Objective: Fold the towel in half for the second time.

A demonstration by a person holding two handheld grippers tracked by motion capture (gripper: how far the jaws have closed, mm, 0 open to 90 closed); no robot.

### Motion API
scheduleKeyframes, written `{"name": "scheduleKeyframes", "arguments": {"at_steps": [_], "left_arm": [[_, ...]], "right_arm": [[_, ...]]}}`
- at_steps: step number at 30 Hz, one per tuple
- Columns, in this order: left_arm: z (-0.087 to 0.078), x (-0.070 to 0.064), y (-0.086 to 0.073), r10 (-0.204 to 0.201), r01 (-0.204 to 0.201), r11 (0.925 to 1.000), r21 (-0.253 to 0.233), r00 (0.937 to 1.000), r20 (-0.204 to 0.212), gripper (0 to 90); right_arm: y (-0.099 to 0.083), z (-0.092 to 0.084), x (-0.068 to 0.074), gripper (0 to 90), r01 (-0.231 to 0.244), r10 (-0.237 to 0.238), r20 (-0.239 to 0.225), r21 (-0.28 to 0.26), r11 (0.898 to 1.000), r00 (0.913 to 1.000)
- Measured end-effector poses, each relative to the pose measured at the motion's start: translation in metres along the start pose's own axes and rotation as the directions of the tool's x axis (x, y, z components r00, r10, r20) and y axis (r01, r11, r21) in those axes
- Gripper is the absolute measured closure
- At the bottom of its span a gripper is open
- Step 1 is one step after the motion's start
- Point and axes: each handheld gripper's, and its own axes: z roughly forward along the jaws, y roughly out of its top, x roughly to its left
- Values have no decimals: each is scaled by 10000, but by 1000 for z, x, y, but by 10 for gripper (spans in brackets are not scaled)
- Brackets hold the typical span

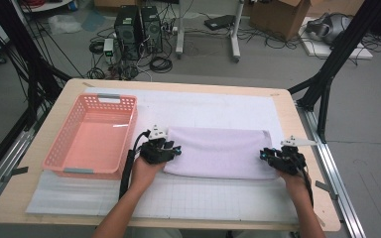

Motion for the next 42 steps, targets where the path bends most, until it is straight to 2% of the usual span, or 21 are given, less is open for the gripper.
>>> {"name": "scheduleKeyframes", "arguments": {"at_steps": [1,3,5,6,8,11,14,18,20,23,25,28,30,32,38,42], "left_arm": [[-3,-3,-1,178,-179,9996,239,9998,13,637],[-8,-7,-7,166,-171,9993,318,9997,163,645],[-12,-8,-14,-56,46,9994,331,9996,290,670],[-13,-8,-18,-87,80,9994,334,9997,223,673],[-18,-10,-22,-174,172,9997,161,9998,123,684],[-21,-14,-26,-242,242,9994,236,9997,1,690],[-25,-16,-29,-406,405,9988,280,9992,26,706],[-32,-16,-32,-503,501,9986,167,9986,134,721],[-36,-15,-34,-648,651,9978,-146,9977,218,713],[-42,-12,-34,-654,657,9941,-867,9978,69,569],[-45,-9,-32,-695,712,9871,-1433,9974,169,479],[-47,-8,-30,-652,698,9758,-2074,9974,292,349],[-48,-8,-29,-722,740,9708,-2284,9973,162,276],[-49,-9,-29,-643,610,9706,-2329,9979,-67,178],[-49,-7,-29,-738,685,9689,-2379,9972,-138,177],[-49,-7,-28,-734,685,9687,-2387,9972,-120,183]], "right_arm": [[-7,-5,2,754,48,-48,-70,27,10000,10000],[-18,-11,5,761,115,-114,-172,90,9999,9998],[-27,-15,6,764,57,-54,-224,156,9999,9997],[-32,-19,7,767,6,-4,-260,83,10000,9997],[-36,-24,8,775,1,1,-228,102,9999,9997],[-42,-30,9,778,-35,36,-117,92,10000,9999],[-44,-36,10,778,146,-147,82,126,9998,9999],[-45,-47,13,690,83,-79,206,-190,9998,9998],[-44,-54,12,644,132,-110,342,-642,9979,9994],[-42,-61,13,495,-69,141,602,-1177,9930,9981],[-41,-62,14,394,-47,166,816,-1446,9895,9965],[-40,-60,18,293,140,18,1036,-1517,9883,9946],[-38,-59,20,263,284,-133,1034,-1467,9888,9946],[-37,-58,20,234,369,-206,1057,-1546,9873,9942],[-37,-59,17,209,148,10,940,-1671,9858,9956],[-38,-60,16,208,196,-43,938,-1628,9865,9956]]}}
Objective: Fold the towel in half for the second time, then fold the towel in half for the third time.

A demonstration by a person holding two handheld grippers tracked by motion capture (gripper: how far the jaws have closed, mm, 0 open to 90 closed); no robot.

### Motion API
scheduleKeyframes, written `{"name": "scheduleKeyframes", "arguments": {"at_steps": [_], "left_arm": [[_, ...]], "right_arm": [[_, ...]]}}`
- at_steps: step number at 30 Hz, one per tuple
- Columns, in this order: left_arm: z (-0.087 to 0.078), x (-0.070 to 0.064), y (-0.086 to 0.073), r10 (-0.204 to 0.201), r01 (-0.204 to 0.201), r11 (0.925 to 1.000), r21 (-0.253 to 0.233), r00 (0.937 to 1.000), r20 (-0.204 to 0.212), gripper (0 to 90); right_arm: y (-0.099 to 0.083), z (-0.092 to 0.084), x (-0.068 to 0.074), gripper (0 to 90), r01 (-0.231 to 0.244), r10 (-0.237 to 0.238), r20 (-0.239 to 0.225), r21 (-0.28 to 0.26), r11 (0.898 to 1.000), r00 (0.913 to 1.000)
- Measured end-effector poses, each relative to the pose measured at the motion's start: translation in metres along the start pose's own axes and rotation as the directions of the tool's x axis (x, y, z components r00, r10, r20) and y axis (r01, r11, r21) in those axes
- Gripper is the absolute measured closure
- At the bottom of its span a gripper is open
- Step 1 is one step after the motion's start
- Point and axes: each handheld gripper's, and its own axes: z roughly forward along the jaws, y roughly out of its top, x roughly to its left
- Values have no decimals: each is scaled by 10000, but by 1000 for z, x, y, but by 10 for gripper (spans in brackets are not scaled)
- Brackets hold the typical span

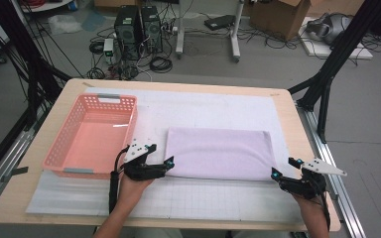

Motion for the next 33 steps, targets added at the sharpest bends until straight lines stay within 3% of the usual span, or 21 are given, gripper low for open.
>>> {"name": "scheduleKeyframes", "arguments": {"at_steps": [8,14,19,21,28,31,33], "left_arm": [[4,-1,-2,77,-78,9995,317,10000,53,213],[4,1,-3,-101,97,9989,462,9999,100,240],[5,2,-6,-344,346,9956,868,9994,-34,259],[6,2,-6,-624,608,9929,1020,9980,117,259],[7,-1,-9,-585,593,9838,1691,9982,-96,319],[8,0,-10,-635,695,9748,2117,9974,-353,373],[10,-1,-11,-644,691,9681,2409,9976,-273,423]], "right_arm": [[-1,-1,-2,209,-71,71,-7,14,10000,10000],[-1,1,-1,209,-30,30,-52,96,9999,10000],[-2,1,-1,208,36,-35,-85,196,9998,10000],[-2,1,-1,209,58,-55,-125,248,9997,9999],[-2,2,0,209,83,-76,-236,266,9996,9997],[-2,5,1,209,117,-107,-300,312,9994,9995],[-1,6,2,209,174,-161,-341,370,9992,9993]]}}
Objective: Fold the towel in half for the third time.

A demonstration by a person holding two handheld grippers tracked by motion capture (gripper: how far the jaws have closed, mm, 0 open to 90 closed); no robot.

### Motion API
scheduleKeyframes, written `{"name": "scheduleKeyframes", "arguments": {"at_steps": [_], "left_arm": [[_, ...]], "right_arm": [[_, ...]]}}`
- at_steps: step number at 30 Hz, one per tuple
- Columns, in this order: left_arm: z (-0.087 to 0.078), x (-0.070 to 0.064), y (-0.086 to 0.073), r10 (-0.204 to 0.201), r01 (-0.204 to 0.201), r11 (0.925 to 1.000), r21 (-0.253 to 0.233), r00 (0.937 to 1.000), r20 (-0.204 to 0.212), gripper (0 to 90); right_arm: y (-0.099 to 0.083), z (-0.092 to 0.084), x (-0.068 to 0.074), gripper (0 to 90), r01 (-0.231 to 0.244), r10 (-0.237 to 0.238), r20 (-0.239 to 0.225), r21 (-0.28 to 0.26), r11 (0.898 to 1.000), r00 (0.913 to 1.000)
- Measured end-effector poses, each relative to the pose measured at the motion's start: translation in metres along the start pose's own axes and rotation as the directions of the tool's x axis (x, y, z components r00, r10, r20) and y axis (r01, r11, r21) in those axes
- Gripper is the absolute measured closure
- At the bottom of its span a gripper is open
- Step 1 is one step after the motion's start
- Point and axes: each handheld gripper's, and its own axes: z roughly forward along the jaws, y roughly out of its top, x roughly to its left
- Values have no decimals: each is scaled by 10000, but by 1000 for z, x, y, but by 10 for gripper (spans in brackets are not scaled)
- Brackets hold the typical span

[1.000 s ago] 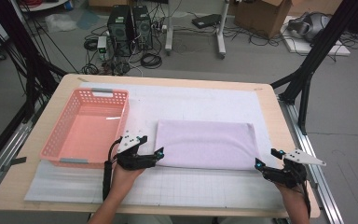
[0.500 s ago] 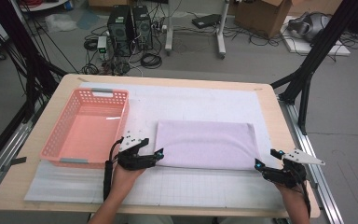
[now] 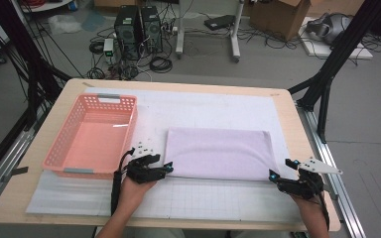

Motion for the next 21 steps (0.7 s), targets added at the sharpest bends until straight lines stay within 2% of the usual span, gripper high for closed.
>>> {"name": "scheduleKeyframes", "arguments": {"at_steps": [4,7,9,11,14,17,19,21], "left_arm": [[3,-2,0,72,-83,9987,494,9997,231,506],[3,-3,0,194,-204,9984,533,9996,198,517],[3,-5,0,319,-323,9980,552,9995,87,538],[4,-8,-1,464,-470,9971,604,9988,124,606],[4,-9,-1,407,-410,9974,597,9991,74,678],[5,-7,-1,53,-70,9979,650,9997,259,727],[5,-7,-1,-240,217,9978,623,9991,363,762],[5,-6,-1,-314,287,9975,641,9987,407,792]], "right_arm": [[2,3,3,209,87,-87,-91,61,9999,9999],[4,8,4,209,82,-81,-182,48,10000,9998],[7,12,6,210,43,-42,-409,36,10000,9992],[12,17,9,210,-21,22,-589,28,10000,9983],[23,27,15,210,158,-156,-990,9,9999,9950],[37,42,24,210,479,-449,-1451,170,9987,9884],[48,54,30,210,632,-587,-1603,232,9977,9853],[60,66,36,210,824,-726,-1863,457,9955,9798]]}}
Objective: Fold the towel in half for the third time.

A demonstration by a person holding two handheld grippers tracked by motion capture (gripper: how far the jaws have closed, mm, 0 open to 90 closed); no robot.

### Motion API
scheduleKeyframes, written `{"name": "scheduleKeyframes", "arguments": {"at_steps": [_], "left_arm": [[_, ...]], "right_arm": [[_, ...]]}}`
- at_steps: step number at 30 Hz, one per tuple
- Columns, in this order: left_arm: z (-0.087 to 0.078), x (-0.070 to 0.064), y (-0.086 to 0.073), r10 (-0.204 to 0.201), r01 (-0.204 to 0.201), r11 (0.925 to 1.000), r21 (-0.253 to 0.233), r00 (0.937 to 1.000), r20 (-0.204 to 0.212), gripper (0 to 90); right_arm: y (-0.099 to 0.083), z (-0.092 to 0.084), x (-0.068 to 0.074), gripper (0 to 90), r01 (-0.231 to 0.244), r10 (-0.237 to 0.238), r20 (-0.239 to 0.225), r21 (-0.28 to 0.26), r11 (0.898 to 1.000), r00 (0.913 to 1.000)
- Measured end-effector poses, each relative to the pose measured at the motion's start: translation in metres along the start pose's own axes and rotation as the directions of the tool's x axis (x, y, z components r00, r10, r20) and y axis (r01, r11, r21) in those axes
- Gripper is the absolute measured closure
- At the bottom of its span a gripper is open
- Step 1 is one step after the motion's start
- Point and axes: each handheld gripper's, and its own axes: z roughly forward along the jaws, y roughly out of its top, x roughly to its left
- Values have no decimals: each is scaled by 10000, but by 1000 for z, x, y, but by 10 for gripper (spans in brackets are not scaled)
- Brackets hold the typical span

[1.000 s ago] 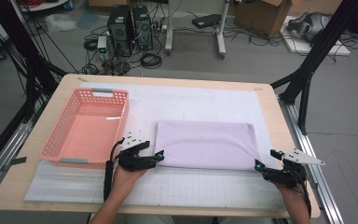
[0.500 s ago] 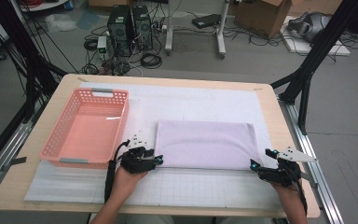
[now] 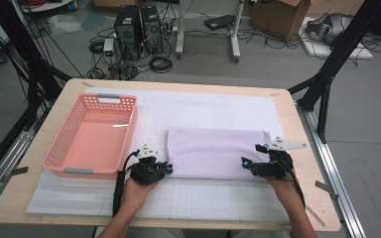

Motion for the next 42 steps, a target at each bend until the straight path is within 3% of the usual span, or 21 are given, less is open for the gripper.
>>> {"name": "scheduleKeyframes", "arguments": {"at_steps": [3,7,19,28,31,42], "left_arm": [[0,0,0,-162,162,9999,-49,9999,-5,801],[0,-1,-1,-81,81,9999,-93,10000,-46,806],[-3,3,-2,-374,383,9988,-317,9989,299,805],[-5,3,-3,-549,559,9980,-300,9979,345,809],[-5,4,-4,-594,605,9977,-291,9975,370,808],[-6,6,-5,-785,798,9966,-220,9955,528,807]], "right_arm": [[19,19,3,211,235,-221,-408,325,9992,9989],[41,43,6,213,376,-331,-904,481,9981,9954],[89,116,27,283,1104,-921,-1615,1081,9880,9826],[111,167,40,333,1846,-1505,-1878,1797,9662,9706],[116,183,43,339,1876,-1473,-1965,2053,9606,9694],[124,230,68,415,2697,-1940,-2731,2748,9229,9422]]}}
